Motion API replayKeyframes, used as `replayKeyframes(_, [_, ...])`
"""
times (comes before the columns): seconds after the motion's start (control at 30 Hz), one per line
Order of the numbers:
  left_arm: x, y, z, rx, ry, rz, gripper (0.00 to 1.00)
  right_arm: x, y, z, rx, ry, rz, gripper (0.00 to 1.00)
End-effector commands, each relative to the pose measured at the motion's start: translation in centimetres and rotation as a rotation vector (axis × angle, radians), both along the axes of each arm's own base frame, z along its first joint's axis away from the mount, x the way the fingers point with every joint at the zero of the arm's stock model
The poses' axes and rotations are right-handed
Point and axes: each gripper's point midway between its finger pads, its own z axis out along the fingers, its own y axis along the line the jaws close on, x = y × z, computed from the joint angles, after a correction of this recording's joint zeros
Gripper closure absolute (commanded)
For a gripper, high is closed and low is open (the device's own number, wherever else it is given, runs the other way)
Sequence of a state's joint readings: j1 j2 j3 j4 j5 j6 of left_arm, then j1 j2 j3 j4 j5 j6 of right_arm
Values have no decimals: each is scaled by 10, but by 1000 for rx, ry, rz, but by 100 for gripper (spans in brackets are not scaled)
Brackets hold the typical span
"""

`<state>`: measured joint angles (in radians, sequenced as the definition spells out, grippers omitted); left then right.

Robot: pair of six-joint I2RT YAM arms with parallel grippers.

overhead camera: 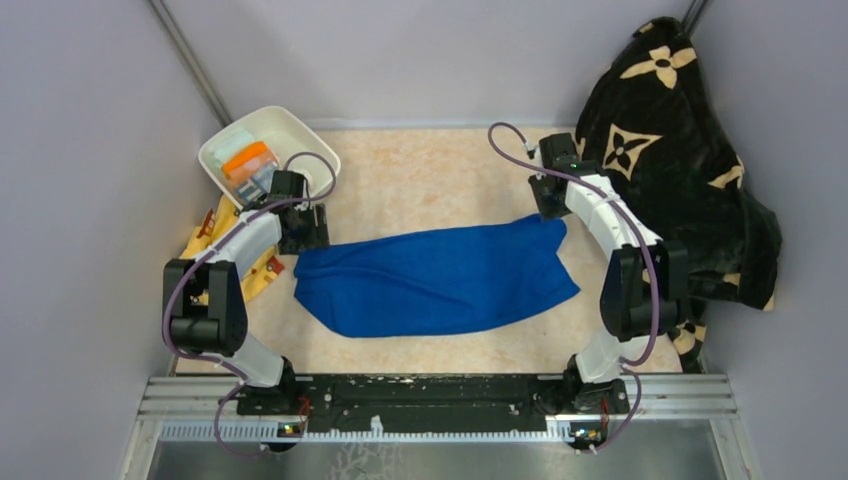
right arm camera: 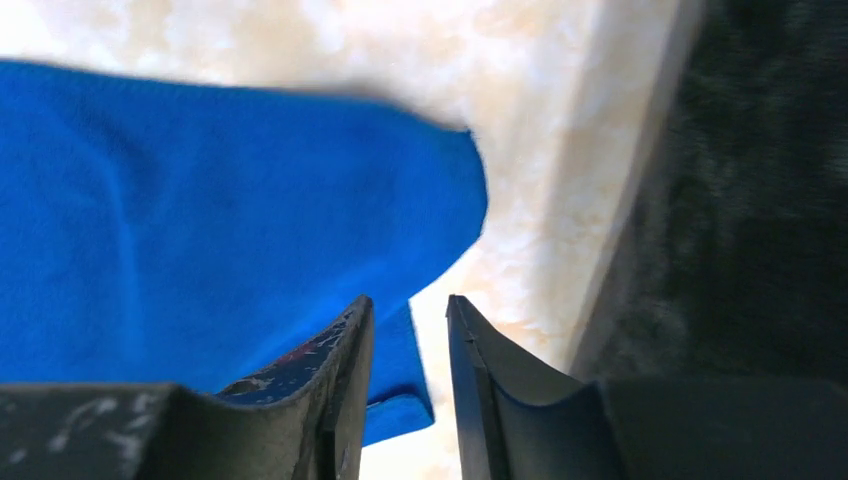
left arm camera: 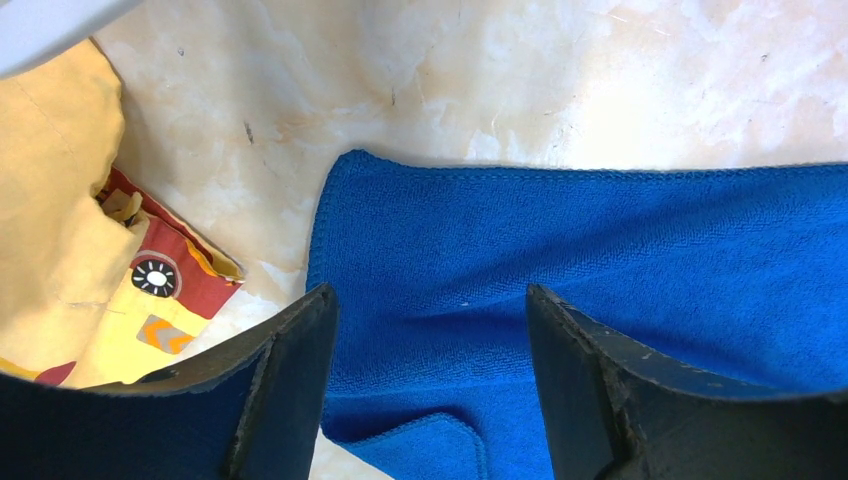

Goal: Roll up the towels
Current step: Flatten out the towel at the center of the board.

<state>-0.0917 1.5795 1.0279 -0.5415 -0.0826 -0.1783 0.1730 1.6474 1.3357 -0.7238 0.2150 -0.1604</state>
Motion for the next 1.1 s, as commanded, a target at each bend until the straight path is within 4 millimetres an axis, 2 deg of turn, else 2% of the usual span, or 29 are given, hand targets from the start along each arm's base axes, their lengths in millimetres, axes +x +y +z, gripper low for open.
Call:
replayKeyframes(0.0, [4, 1, 11, -3, -45, 4, 25, -14, 27, 2, 133, 64, 67, 60])
replayKeyframes(0.07, [4, 1, 11, -5, -43, 4, 25, -7, 30, 10, 167, 40, 71, 55])
replayKeyframes(0.13, [4, 1, 11, -5, -42, 0, 25, 1, 22, 18, 168, 10, 42, 54])
replayKeyframes(0.17, [4, 1, 11, -5, -42, 0, 25, 6, 14, 9, 160, 32, 8, 55])
replayKeyframes(0.3, [3, -2, 7, -14, -31, -15, 25, 23, -20, -4, 179, 43, -124, 59])
replayKeyframes(0.4, [4, -2, 5, -15, -18, -17, 25, 38, -29, -12, 161, 31, -115, 60])
replayKeyframes(0.53, [7, 1, 4, 2, -15, -9, 25, 54, -36, -31, 145, 55, -68, 60])
replayKeyframes(0.73, [4, 6, 1, 25, -9, -4, 25, 67, -40, -57, 145, 99, -18, 60])
replayKeyframes(0.87, [3, 6, 0, 28, -5, -4, 25, 70, -50, -72, 171, 124, -32, 62])
replayKeyframes(1.07, [4, 6, 0, 27, -5, -6, 25, 67, -45, -84, 224, 155, -5, 66])
